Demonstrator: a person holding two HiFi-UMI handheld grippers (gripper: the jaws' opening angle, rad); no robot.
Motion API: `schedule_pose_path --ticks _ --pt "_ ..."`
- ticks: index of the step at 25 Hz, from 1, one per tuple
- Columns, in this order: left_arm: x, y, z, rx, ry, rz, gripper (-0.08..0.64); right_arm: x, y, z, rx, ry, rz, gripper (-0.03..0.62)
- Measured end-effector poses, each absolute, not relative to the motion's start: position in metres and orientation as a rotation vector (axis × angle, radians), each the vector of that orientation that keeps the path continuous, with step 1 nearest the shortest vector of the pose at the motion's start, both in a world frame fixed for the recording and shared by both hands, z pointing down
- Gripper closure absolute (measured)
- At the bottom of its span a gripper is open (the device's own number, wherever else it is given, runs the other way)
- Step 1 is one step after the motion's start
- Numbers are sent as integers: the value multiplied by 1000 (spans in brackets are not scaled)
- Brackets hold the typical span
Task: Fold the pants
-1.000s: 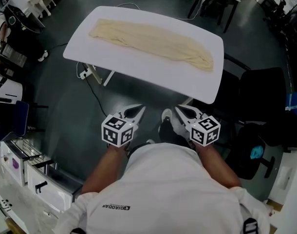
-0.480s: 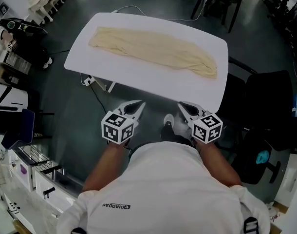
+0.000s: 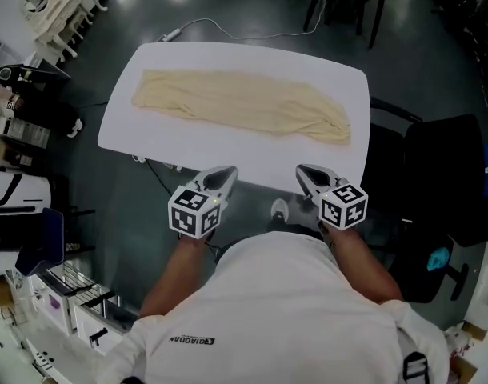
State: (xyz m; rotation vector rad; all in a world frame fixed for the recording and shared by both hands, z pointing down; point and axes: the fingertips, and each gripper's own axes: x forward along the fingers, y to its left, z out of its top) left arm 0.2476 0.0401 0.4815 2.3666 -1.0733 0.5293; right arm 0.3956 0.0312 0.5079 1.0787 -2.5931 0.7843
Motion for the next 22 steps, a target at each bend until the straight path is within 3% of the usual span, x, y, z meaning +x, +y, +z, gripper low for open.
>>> schedule_pose_path --ticks 18,19,22 --pt "302 -113 515 2306 -1061 635 532 567 -124 596 1517 -2246 857 574" --pt "306 -115 518 2299 -1054 645 532 575 -131 602 1538 -2220 854 565" --pt "311 -118 526 2277 -1043 680 532 592 -148 624 1575 -2144 905 449"
